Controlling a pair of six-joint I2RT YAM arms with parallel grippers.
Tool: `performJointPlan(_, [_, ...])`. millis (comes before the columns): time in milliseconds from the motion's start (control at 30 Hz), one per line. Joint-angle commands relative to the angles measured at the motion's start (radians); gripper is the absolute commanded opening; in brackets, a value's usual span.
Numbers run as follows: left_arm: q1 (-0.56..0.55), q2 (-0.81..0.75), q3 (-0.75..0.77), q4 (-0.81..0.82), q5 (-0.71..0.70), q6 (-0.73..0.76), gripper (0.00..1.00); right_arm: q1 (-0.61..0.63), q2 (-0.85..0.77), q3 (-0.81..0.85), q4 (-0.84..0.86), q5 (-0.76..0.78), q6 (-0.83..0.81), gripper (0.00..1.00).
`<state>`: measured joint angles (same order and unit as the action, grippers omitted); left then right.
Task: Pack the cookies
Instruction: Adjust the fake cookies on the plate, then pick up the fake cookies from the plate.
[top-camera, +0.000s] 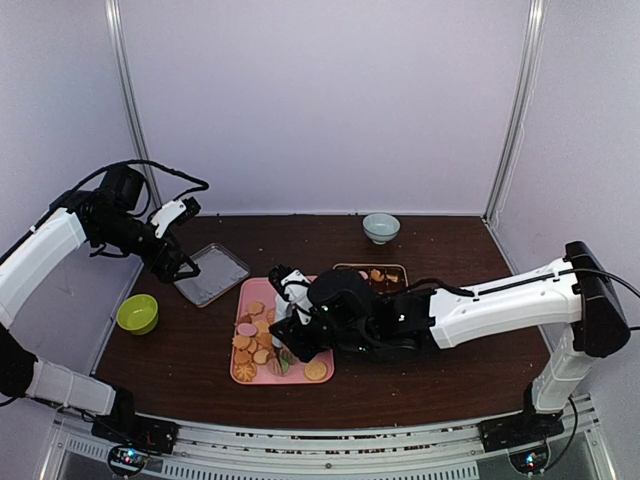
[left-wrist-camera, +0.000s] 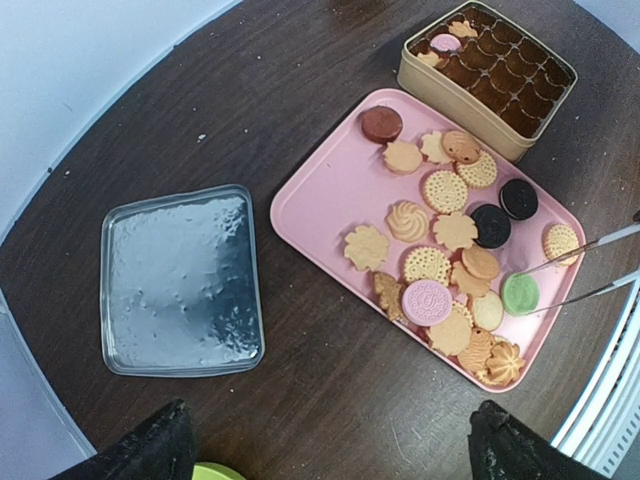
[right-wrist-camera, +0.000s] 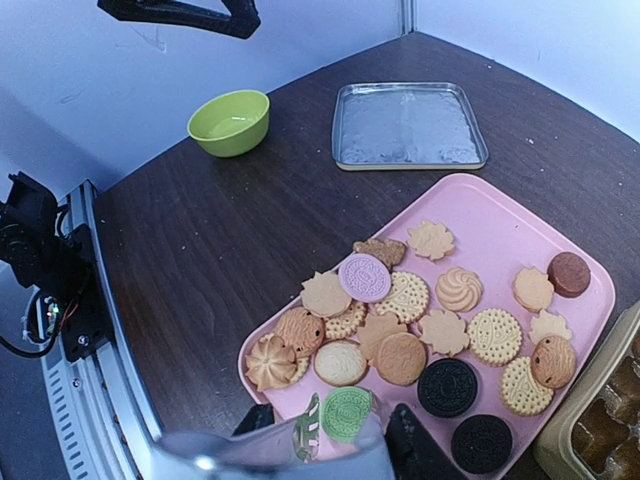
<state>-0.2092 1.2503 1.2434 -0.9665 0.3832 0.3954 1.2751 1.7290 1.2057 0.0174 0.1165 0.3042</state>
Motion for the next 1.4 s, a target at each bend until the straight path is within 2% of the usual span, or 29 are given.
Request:
performJointPlan(0, [0.008, -0.018, 0.005, 0.006, 0.019, 0.017, 0.98, 0.017, -0.019, 0.053, -0.014, 0.071, -0.048, 0.39])
performJointPlan(167, [0.007, -0.022, 0.003, 0.004, 0.018, 0.019, 0.98, 0.04, 0.023, 0.093, -0.019, 0.107, -0.066, 0.4])
performJointPlan(400, [0.008, -0.028, 0.005, -0.007, 0.012, 0.029, 0.98, 0.05, 0.072, 0.131, -0.01, 0.078, -0.065, 0.41])
performJointPlan(733, [0.008, -0.028, 0.009, -0.009, 0.018, 0.028, 0.98, 0.082, 0.111, 0.138, -0.03, 0.204, -0.125, 0.43])
performJointPlan(1067, [0.009, -0.026, 0.013, -0.014, 0.018, 0.034, 0.98, 0.075, 0.098, 0.08, -0.022, 0.128, -0.05, 0.43])
performJointPlan(1367, [0.01, -0.023, 0.016, -0.016, 0.026, 0.032, 0.98, 0.033, 0.079, 0.071, -0.05, 0.077, -0.025, 0.37])
